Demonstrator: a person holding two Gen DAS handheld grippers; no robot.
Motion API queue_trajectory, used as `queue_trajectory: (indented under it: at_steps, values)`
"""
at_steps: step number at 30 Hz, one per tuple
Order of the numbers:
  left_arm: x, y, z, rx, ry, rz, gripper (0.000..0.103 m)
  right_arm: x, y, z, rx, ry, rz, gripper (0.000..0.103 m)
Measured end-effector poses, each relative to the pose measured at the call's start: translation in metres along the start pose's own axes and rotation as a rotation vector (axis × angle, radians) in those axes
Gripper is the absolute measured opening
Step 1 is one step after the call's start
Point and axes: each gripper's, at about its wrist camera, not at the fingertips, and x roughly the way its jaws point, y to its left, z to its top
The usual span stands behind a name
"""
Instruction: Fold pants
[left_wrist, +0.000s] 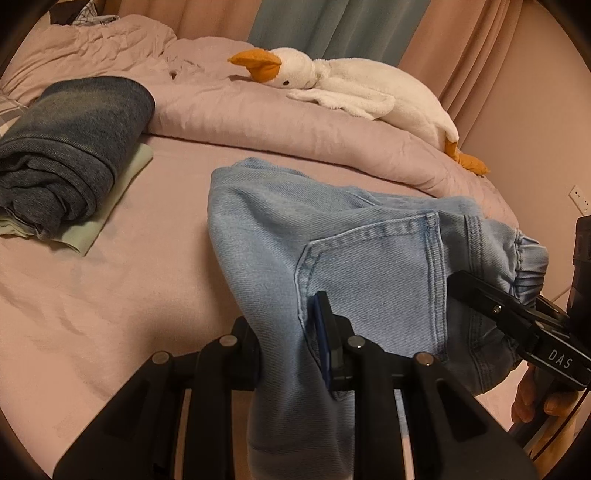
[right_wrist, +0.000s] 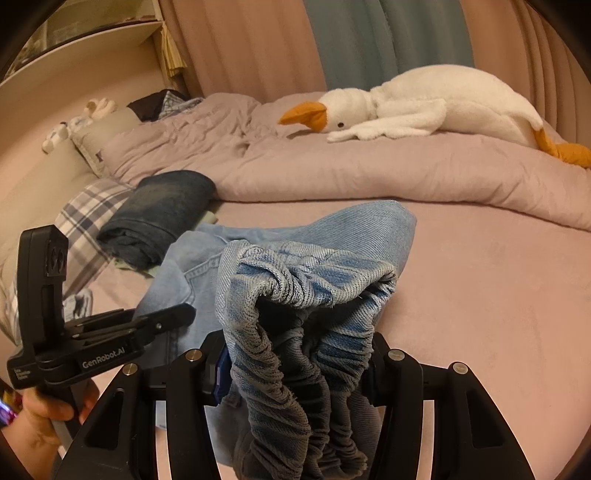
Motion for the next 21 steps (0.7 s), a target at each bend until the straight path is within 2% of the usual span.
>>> queue_trajectory:
  at_steps: [9, 21]
  values:
    - [0.027, 0.011, -0.007, -0.03, 0.084, 0.02, 0.022, 0.031, -0.009, -0.005, 0.03, 0.095, 0.006, 0.055]
    - [0.041, 0.013, -0.009, -0.021, 0.132, 0.048, 0.024, 0.055, -0.02, -0.008, 0.069, 0.179, -0.004, 0.055]
